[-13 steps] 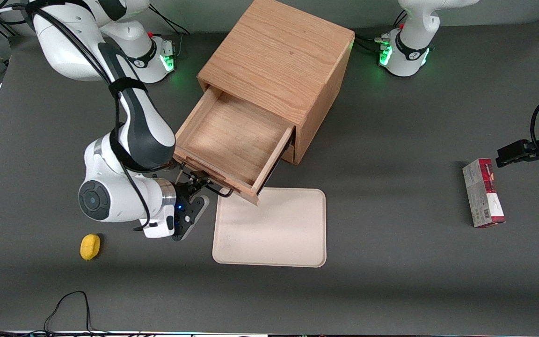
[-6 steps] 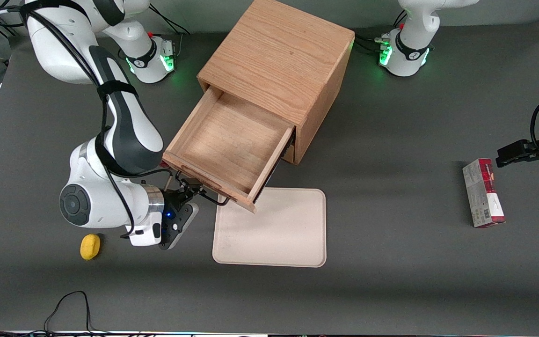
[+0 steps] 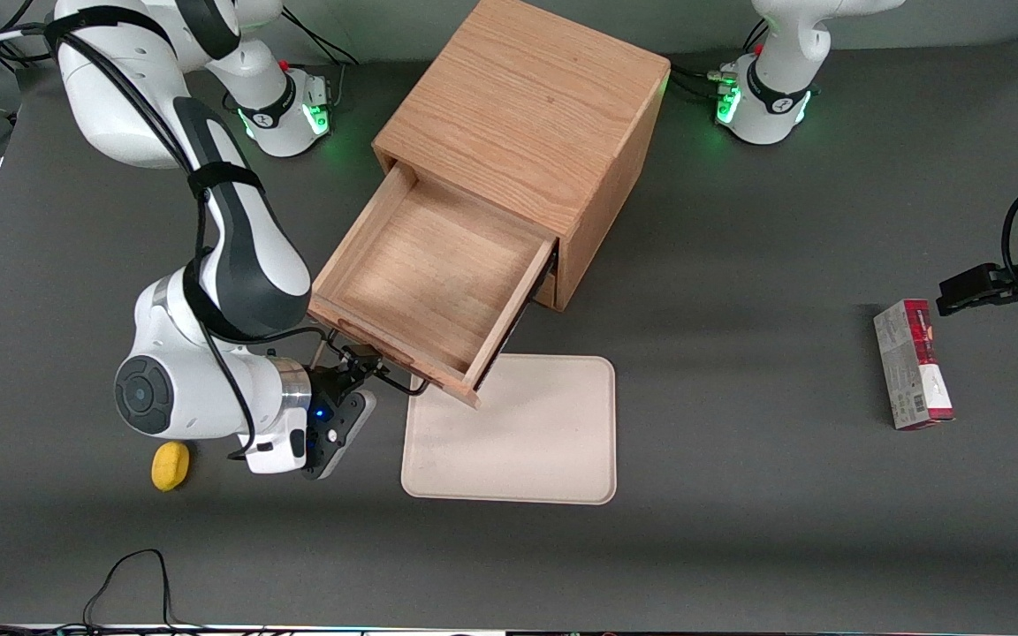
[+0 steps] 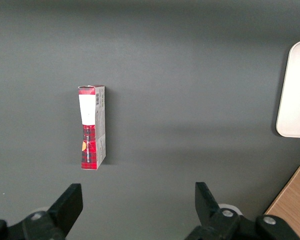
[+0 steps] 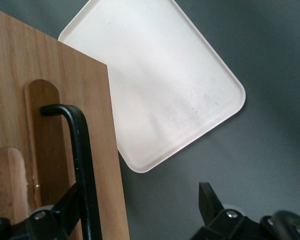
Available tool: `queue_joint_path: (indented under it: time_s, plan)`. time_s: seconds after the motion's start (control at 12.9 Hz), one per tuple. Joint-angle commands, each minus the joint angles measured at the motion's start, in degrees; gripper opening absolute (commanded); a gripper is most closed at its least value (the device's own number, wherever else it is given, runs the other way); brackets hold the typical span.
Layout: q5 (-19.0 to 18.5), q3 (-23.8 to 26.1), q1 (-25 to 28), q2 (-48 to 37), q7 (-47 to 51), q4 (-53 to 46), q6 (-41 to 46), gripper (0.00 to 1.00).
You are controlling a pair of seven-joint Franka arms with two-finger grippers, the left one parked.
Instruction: Open upper drawer
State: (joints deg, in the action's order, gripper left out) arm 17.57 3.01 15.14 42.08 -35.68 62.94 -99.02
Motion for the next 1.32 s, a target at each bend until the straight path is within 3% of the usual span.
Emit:
queue_joint_path:
  time_s: [0.0,0.85,1.24]
  plan:
    - [-1.1,0.2,-0.6,1.9,-1.3,-3.7,0.1,1.00]
    - [-3.3,-0.1,-1.1,1.5,-1.3,-5.7,0.2,1.00]
    - [-3.3,0.0,-1.0,-1.1,-0.6,-6.8,6.7,1.00]
